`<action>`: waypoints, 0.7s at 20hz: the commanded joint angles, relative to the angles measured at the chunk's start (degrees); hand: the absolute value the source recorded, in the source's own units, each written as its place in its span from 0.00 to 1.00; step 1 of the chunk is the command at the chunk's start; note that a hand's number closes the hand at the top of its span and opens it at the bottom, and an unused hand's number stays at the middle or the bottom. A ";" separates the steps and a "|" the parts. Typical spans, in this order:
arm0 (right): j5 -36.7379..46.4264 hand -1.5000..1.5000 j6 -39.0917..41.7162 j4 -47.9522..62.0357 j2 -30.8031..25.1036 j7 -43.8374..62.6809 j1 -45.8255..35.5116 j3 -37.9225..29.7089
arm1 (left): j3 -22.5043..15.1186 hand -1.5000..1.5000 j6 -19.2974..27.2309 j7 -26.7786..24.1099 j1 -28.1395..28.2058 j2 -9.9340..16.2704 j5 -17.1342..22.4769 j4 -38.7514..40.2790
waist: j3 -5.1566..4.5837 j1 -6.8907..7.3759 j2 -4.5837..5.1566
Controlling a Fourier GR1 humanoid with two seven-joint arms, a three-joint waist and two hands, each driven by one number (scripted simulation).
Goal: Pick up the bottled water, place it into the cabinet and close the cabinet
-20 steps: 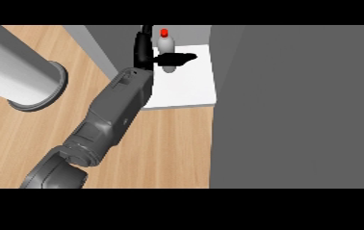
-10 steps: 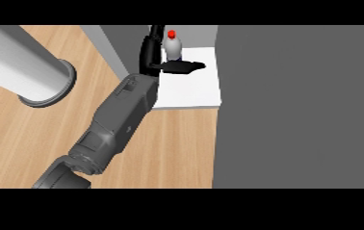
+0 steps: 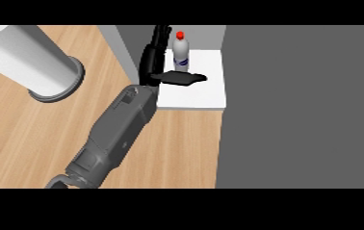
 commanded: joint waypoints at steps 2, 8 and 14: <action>1.17 0.00 0.29 2.97 0.35 -2.13 0.16 0.48 | -2.44 0.00 -1.49 2.84 12.55 2.06 0.78 -13.03 | -0.10 1.71 -0.62; 0.00 0.00 -0.80 -2.71 -0.17 0.73 2.35 1.03 | -8.13 0.00 3.26 9.03 24.35 0.75 0.57 -32.34 | -0.12 2.13 -0.85; -0.08 0.00 -1.08 -3.36 -0.26 2.00 1.03 1.90 | -14.73 0.00 6.17 16.19 40.10 5.20 -1.20 -57.58 | -0.12 0.91 -0.17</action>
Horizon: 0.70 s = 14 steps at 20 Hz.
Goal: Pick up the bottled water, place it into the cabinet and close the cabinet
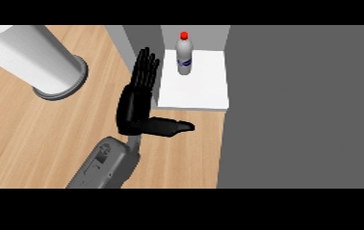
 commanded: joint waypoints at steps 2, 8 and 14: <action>1.57 0.00 0.22 -0.13 -0.07 -0.17 0.21 2.24 | -5.69 0.00 1.32 5.04 15.24 3.80 -0.20 -21.62 | -0.05 -0.24 0.16; 5.28 1.00 3.43 -4.46 -5.37 3.25 0.25 4.02 | -10.24 0.00 1.77 8.65 25.43 8.41 -1.64 -36.18 | -0.09 -0.98 0.43; 9.20 1.00 9.67 -5.87 -10.66 5.34 -1.79 8.10 | -7.93 0.00 3.79 6.23 34.23 12.22 -3.11 -44.87 | -0.11 -0.93 0.50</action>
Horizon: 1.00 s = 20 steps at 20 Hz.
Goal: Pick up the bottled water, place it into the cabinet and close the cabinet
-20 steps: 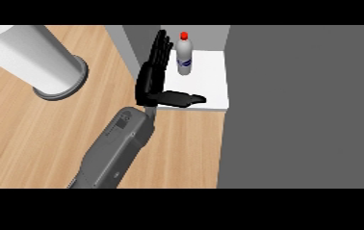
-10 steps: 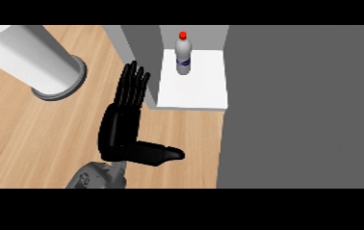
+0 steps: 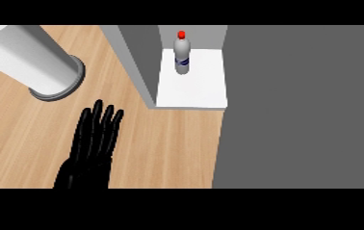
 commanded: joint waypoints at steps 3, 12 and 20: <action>2.78 1.00 5.11 -6.42 -3.93 1.86 2.29 7.73 | 0.35 0.00 -0.65 -2.64 11.88 4.50 -0.18 -9.69 | -0.09 -0.35 -0.16; 14.23 1.00 -0.23 -8.06 3.13 9.81 -4.27 21.18 | 12.07 0.00 -10.26 -9.67 24.19 10.55 8.73 -13.64 | -0.25 0.83 -0.10; 14.56 1.00 -0.65 -7.37 8.94 19.29 -8.71 26.59 | 20.05 0.00 -17.28 -9.74 31.33 14.74 16.42 -18.05 | -0.25 1.35 0.08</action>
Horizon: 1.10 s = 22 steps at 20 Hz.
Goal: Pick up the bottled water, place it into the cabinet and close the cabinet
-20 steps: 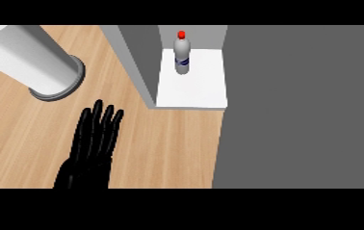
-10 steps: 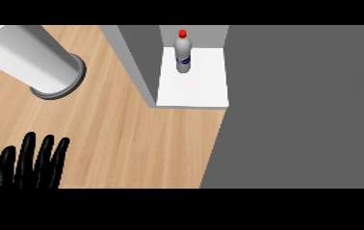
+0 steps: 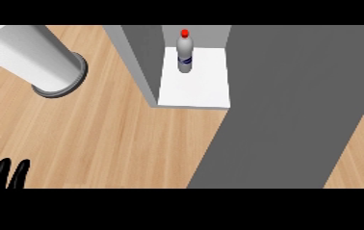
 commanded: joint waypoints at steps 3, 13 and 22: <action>-3.39 1.00 -3.23 2.16 10.41 4.73 -3.95 10.95 | 4.48 0.00 -5.46 -1.63 6.09 2.10 4.49 -3.44 | -0.32 1.42 -0.79; -10.38 1.00 -9.69 5.66 10.43 10.00 -15.18 6.47 | 13.79 0.00 -13.83 -2.84 9.22 4.70 12.11 -0.68 | -0.34 1.43 -0.17; -25.52 1.00 -13.70 15.16 10.51 12.90 -30.84 -7.34 | 19.30 0.00 -20.44 -4.13 12.63 5.78 16.84 0.99 | -0.25 2.74 0.11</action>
